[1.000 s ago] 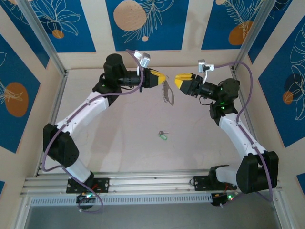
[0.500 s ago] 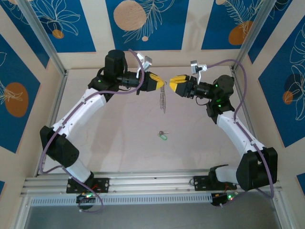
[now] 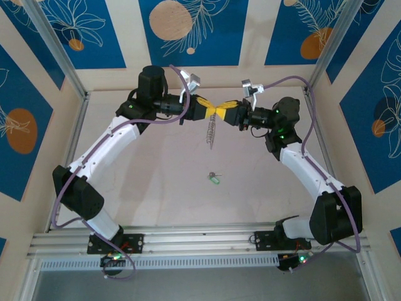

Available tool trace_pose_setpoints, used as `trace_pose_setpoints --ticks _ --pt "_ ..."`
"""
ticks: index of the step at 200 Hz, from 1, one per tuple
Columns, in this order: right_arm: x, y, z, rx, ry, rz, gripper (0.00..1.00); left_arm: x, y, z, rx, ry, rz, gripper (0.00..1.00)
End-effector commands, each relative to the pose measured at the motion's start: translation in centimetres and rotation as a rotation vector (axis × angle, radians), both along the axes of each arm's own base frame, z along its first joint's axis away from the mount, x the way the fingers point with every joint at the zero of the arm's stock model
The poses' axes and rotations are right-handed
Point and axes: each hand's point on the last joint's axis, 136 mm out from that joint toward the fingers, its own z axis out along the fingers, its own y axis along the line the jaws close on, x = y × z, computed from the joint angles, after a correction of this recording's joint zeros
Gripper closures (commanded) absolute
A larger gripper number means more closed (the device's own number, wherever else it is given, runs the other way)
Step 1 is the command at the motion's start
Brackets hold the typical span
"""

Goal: Put the keys on the keyring

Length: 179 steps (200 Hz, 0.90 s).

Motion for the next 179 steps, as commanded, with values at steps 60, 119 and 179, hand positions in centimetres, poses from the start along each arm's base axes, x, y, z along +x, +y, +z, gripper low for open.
trace_pose_setpoints --ticks 60,119,179 --pt "1.5 -1.1 1.0 0.060 -0.011 -0.094 1.00 -0.2 1.6 3.6 -0.091 -0.104 0.131 0.79" --pt "1.8 -2.0 1.3 0.119 0.005 -0.142 1.00 0.9 4.6 4.5 -0.227 -0.040 0.272 0.62" --pt "1.6 -1.9 1.8 0.164 0.014 -0.150 1.00 2.3 3.5 3.1 -0.315 0.085 0.223 0.53"
